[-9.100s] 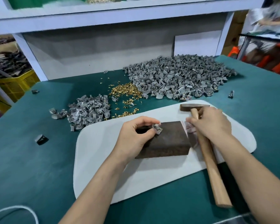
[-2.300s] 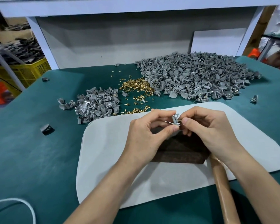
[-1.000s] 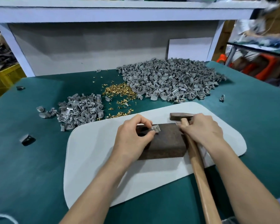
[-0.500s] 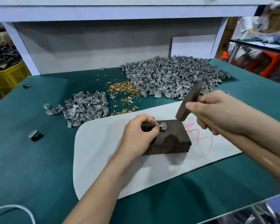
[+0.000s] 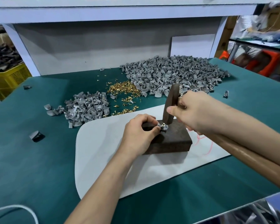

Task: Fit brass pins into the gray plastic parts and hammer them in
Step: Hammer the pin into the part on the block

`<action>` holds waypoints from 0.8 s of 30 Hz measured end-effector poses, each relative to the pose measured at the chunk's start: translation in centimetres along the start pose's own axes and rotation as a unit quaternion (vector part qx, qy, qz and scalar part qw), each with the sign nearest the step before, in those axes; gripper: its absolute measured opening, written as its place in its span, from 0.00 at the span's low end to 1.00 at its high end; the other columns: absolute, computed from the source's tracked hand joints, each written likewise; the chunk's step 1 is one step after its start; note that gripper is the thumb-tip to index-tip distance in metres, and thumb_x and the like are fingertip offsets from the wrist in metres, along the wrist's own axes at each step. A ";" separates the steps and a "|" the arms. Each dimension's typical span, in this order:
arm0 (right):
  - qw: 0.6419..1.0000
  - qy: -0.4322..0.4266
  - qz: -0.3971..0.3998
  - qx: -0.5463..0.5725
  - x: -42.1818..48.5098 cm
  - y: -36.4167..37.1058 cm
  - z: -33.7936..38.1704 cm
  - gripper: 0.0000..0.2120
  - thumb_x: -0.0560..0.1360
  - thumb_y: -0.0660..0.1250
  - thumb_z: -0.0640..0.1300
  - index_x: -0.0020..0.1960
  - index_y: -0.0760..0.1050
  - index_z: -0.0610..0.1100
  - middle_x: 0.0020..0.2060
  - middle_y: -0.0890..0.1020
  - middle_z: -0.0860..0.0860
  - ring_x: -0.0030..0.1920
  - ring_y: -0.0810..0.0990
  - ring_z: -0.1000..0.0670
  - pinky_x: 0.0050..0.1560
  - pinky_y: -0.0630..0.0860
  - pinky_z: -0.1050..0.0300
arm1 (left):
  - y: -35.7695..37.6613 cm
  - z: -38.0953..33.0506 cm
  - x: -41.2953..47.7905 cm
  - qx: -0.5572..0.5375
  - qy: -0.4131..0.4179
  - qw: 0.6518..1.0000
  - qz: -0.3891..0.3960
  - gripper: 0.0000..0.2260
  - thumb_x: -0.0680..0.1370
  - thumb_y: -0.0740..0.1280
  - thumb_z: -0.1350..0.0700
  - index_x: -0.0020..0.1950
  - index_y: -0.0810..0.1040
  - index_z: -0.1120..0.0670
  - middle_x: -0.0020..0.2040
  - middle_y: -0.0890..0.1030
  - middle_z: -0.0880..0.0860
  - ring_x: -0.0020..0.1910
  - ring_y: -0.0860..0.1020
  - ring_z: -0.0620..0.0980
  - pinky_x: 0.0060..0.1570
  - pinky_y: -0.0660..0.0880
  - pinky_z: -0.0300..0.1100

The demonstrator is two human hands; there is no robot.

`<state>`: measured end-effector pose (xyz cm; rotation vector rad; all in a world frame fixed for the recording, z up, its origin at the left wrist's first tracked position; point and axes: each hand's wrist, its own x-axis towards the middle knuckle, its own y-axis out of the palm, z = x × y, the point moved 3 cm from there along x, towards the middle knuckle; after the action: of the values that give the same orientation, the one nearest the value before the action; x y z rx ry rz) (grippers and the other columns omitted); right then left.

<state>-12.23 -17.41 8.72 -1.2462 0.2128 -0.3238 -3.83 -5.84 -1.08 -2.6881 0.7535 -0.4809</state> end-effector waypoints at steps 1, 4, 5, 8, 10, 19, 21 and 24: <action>1.000 0.002 -0.006 0.007 0.0 -0.3 0.0 0.20 0.79 0.60 0.54 0.34 0.70 0.42 0.28 0.76 0.47 0.24 0.72 0.51 0.27 0.69 0.59 | 0.0 0.0 0.0 -0.001 -0.002 1.000 0.000 0.08 0.72 0.72 0.62 0.38 0.78 0.49 0.49 0.81 0.46 0.51 0.78 0.44 0.54 0.72 0.35; 0.997 -0.003 -0.066 0.049 0.1 -1.6 -0.3 0.20 0.77 0.62 0.54 0.33 0.73 0.41 0.26 0.77 0.47 0.18 0.73 0.51 0.21 0.70 0.62 | 0.0 0.0 0.0 -0.012 -0.017 1.000 -0.001 0.10 0.72 0.73 0.61 0.36 0.78 0.48 0.50 0.80 0.45 0.50 0.78 0.41 0.53 0.72 0.32; 0.997 -0.002 -0.068 0.041 0.1 -1.3 -0.1 0.20 0.77 0.61 0.54 0.33 0.71 0.42 0.27 0.77 0.47 0.20 0.74 0.51 0.21 0.69 0.62 | 0.0 0.0 0.0 -0.012 -0.019 1.000 -0.002 0.10 0.72 0.72 0.61 0.36 0.78 0.48 0.51 0.80 0.46 0.50 0.78 0.42 0.54 0.72 0.33; 1.000 0.008 -0.013 -0.024 0.2 1.4 -0.1 0.20 0.79 0.59 0.54 0.32 0.65 0.45 0.31 0.72 0.47 0.35 0.72 0.44 0.33 0.68 0.57 | -0.1 -0.1 -0.1 -0.002 -0.005 1.000 0.002 0.10 0.72 0.72 0.62 0.36 0.78 0.49 0.52 0.80 0.49 0.52 0.79 0.46 0.57 0.73 0.39; 0.999 0.018 -0.030 -0.019 0.5 0.9 -0.3 0.21 0.79 0.59 0.54 0.31 0.64 0.45 0.29 0.70 0.48 0.34 0.72 0.44 0.36 0.67 0.57 | -0.2 -0.3 -0.1 0.009 0.004 1.000 0.001 0.09 0.72 0.72 0.62 0.37 0.78 0.50 0.53 0.80 0.49 0.52 0.78 0.44 0.57 0.72 0.37; 0.999 0.003 -0.034 -0.015 0.0 0.7 -0.3 0.22 0.79 0.60 0.54 0.29 0.64 0.45 0.26 0.68 0.49 0.30 0.70 0.46 0.30 0.63 0.57 | -0.3 -0.3 -0.1 0.012 0.011 1.000 -0.003 0.08 0.72 0.73 0.64 0.36 0.79 0.52 0.51 0.80 0.49 0.51 0.79 0.46 0.56 0.72 0.36; 0.998 -0.007 -0.056 -0.004 0.3 0.2 -0.3 0.23 0.78 0.60 0.54 0.29 0.64 0.44 0.26 0.70 0.48 0.28 0.69 0.49 0.27 0.62 0.56 | -0.3 -0.4 0.1 0.012 0.011 1.000 0.001 0.09 0.72 0.73 0.64 0.36 0.79 0.51 0.51 0.80 0.49 0.51 0.78 0.46 0.56 0.72 0.36; 1.000 -0.011 -0.014 -0.025 0.4 1.0 0.1 0.23 0.79 0.59 0.53 0.29 0.61 0.44 0.26 0.66 0.48 0.29 0.67 0.48 0.27 0.59 0.57 | -0.2 -0.3 0.0 0.006 0.010 1.000 0.003 0.09 0.71 0.73 0.64 0.35 0.79 0.51 0.51 0.80 0.50 0.51 0.78 0.46 0.56 0.73 0.37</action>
<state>-11.72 -17.15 7.86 -1.3031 0.1860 -0.3317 -3.88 -5.70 -0.74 -2.6734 0.7607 -0.5113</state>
